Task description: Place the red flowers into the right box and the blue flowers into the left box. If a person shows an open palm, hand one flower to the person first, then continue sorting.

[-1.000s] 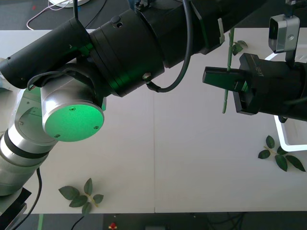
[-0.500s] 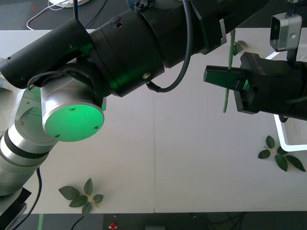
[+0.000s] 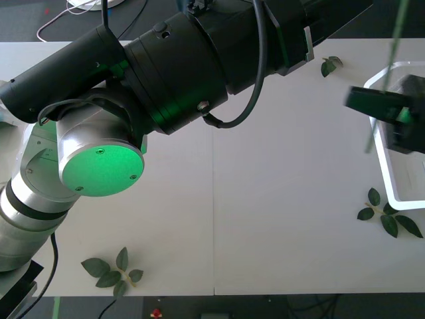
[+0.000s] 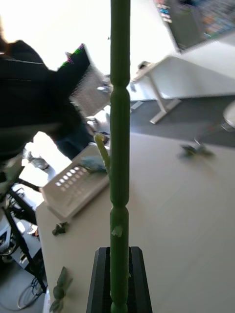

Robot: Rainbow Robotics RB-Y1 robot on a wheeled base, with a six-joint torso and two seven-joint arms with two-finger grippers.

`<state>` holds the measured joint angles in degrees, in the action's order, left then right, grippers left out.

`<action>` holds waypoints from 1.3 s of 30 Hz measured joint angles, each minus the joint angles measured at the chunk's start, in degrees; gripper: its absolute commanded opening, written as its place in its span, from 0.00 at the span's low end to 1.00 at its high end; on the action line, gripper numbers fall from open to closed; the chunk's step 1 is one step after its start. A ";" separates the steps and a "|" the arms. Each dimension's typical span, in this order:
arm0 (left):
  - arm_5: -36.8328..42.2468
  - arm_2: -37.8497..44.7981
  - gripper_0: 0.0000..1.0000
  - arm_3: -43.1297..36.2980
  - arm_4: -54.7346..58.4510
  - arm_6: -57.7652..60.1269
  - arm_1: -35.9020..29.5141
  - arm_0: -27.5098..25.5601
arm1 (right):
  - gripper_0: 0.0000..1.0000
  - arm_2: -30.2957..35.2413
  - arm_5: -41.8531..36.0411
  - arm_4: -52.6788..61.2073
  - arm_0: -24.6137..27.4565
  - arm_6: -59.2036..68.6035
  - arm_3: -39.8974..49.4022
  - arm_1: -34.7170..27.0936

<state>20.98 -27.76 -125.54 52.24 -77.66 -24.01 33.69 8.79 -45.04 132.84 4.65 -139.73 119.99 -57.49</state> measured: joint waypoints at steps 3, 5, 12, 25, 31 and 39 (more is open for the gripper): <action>0.00 -0.01 1.00 -0.01 0.00 0.00 0.00 0.00 | 0.00 3.23 2.04 0.00 4.97 5.54 0.00 -2.32; -0.01 -0.01 1.00 -0.01 0.00 0.00 0.00 0.00 | 0.00 4.71 4.99 -0.01 8.53 7.50 0.00 -4.38; -0.12 -0.35 1.00 0.00 0.00 0.00 0.00 -0.06 | 0.00 5.99 15.64 -6.98 17.88 14.65 -1.94 -11.57; -0.84 0.62 1.00 -1.89 0.15 0.00 -6.99 -0.06 | 0.00 5.99 14.48 -15.83 18.07 21.19 -10.92 -12.54; -0.85 4.84 1.00 -3.57 4.20 0.00 -20.31 -0.10 | 0.00 5.99 14.41 -15.44 15.01 21.21 -8.26 -12.18; 8.41 9.83 1.00 -4.22 13.12 0.00 -29.73 -0.16 | 0.00 3.85 14.35 -15.39 2.97 17.68 -5.06 -6.25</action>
<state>29.39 -17.93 -129.75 65.37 -77.66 -53.73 33.53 12.65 -30.68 117.45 7.63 -122.05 114.93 -63.74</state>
